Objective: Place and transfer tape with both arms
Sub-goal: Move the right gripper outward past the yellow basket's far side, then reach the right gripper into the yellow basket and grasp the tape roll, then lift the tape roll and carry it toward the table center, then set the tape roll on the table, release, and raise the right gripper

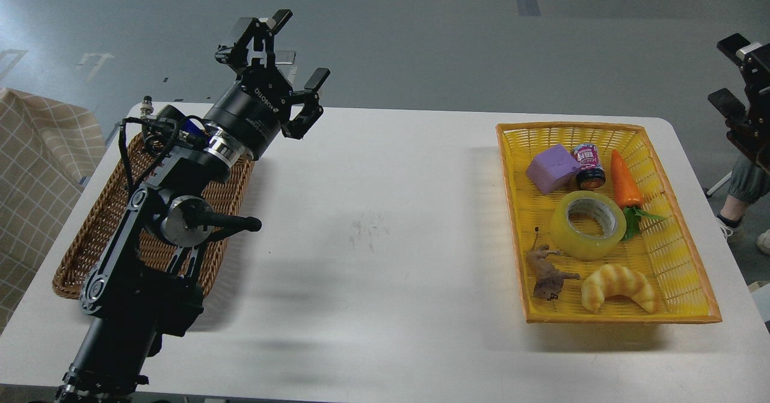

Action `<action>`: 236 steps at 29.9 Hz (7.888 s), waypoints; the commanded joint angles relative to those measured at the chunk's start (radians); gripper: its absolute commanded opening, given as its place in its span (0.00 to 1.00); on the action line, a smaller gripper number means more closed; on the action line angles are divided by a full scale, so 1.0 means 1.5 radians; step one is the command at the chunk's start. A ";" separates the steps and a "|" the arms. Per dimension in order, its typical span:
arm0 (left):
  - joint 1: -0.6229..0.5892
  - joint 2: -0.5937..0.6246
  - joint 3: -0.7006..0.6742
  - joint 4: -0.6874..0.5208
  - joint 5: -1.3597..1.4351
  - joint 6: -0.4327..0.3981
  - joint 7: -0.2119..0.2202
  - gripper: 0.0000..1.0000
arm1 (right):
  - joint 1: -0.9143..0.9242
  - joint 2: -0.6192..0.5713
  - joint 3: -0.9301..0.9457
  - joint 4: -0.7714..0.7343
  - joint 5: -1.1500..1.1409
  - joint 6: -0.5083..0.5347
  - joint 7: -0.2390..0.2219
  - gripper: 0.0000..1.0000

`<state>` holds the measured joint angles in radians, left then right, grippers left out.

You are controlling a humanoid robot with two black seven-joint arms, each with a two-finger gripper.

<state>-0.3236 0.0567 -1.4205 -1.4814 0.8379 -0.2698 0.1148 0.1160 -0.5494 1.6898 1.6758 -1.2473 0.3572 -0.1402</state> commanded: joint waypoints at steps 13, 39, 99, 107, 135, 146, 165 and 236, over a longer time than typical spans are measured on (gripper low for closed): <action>0.010 0.013 -0.006 -0.006 0.001 0.000 0.000 0.99 | 0.004 -0.005 -0.022 -0.005 -0.391 -0.031 0.198 0.99; 0.030 0.019 -0.010 -0.019 0.000 0.001 0.000 0.99 | -0.007 -0.104 -0.278 -0.217 -0.623 -0.237 0.288 0.99; 0.050 0.014 -0.016 -0.018 0.000 0.005 0.000 0.99 | 0.144 0.019 -0.442 -0.452 -0.623 -0.114 0.281 0.66; 0.053 0.014 -0.016 -0.018 0.000 0.004 0.000 0.99 | 0.143 0.026 -0.443 -0.452 -0.623 -0.114 0.277 0.66; 0.053 0.016 -0.016 -0.014 -0.001 0.008 0.000 0.99 | 0.144 0.029 -0.442 -0.464 -0.623 -0.110 0.265 0.13; 0.054 0.013 -0.017 -0.013 -0.001 0.008 0.000 0.99 | 0.164 0.006 -0.441 -0.415 -0.623 -0.112 0.271 0.12; 0.067 0.010 -0.020 -0.014 -0.001 0.008 -0.011 0.99 | 0.353 0.101 -0.505 -0.345 -0.623 -0.018 0.270 0.12; 0.086 0.027 -0.053 -0.022 -0.008 0.003 -0.011 0.99 | 0.384 0.360 -0.708 -0.513 -0.623 -0.040 0.232 0.53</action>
<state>-0.1961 0.0967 -1.5003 -1.5142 0.8262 -0.2642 0.0982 0.6878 -0.0106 0.6175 0.9064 -2.1816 0.3100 0.2070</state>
